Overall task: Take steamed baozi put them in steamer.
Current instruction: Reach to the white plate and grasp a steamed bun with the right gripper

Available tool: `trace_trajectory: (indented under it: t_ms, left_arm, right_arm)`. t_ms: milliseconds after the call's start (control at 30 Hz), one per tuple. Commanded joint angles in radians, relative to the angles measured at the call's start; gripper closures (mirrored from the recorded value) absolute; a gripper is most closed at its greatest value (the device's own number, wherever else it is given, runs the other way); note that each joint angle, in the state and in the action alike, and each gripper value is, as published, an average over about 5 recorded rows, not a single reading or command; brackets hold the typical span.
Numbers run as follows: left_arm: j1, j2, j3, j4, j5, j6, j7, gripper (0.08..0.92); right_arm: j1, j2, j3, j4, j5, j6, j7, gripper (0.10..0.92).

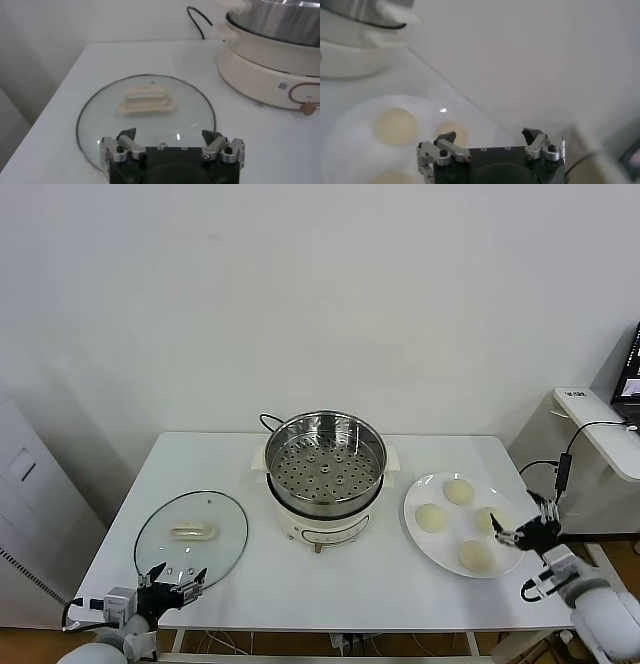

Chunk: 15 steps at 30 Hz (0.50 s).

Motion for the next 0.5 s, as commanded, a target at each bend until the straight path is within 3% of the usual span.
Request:
trace_trajectory:
  t_ms: [33,200,500]
  left_arm:
    - [-0.048,0.012,0.035,-0.001,0.004,0.024,0.002,0.177]
    - [-0.059,0.010,0.035,-0.004,0.015,0.047,-0.001,0.177]
    - [-0.071,0.014,0.028,-0.013,0.018,0.078,-0.007,0.177]
  right_arm:
    - [0.329,-0.112,-0.115,-0.190,-0.484,0.101,-0.181,0.203]
    - [0.501,-0.157,-0.235,-0.305,-0.498,0.126,-0.389,0.203]
    - [0.903,-0.229,-0.638,-0.523,-0.311,0.127,-0.687,0.203]
